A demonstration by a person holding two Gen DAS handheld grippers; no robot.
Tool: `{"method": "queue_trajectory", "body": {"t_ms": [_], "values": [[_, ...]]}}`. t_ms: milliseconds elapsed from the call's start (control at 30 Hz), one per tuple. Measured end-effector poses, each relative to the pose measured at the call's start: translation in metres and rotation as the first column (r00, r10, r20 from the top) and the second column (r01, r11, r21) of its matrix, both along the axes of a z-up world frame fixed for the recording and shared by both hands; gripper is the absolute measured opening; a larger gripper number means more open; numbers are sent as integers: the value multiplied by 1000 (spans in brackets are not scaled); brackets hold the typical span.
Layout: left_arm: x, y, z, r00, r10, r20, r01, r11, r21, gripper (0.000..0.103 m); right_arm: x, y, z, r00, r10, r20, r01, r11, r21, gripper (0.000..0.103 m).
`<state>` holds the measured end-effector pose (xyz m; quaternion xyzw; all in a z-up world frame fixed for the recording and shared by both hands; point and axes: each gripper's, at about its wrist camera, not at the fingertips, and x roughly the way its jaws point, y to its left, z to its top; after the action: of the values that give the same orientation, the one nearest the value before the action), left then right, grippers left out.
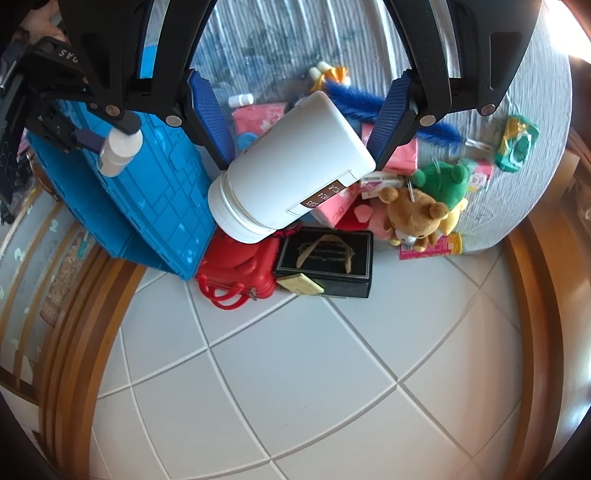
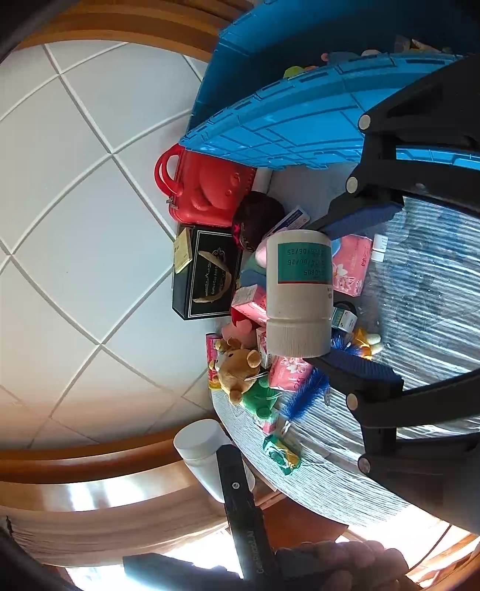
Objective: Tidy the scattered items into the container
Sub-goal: 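Lift the white bottle with left tool while right tool lifts the pill bottle, then carry the white bottle with left tool while right tool carries the pill bottle over the crate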
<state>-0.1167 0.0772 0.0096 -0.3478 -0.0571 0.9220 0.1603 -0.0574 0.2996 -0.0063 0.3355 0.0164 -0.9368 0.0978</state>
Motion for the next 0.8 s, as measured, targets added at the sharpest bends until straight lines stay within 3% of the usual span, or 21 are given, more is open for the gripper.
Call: {"method": "queue_trajectory", "body": {"t_ms": [500, 800], "values": [[11, 90, 40, 996, -39, -85, 40, 999, 7, 73, 21, 81, 32, 997, -20, -73, 18, 999, -28, 58], [13, 158, 53, 988, -111, -104, 111, 994, 0, 73, 37, 137, 41, 992, -88, -90, 83, 995, -53, 58]]}}
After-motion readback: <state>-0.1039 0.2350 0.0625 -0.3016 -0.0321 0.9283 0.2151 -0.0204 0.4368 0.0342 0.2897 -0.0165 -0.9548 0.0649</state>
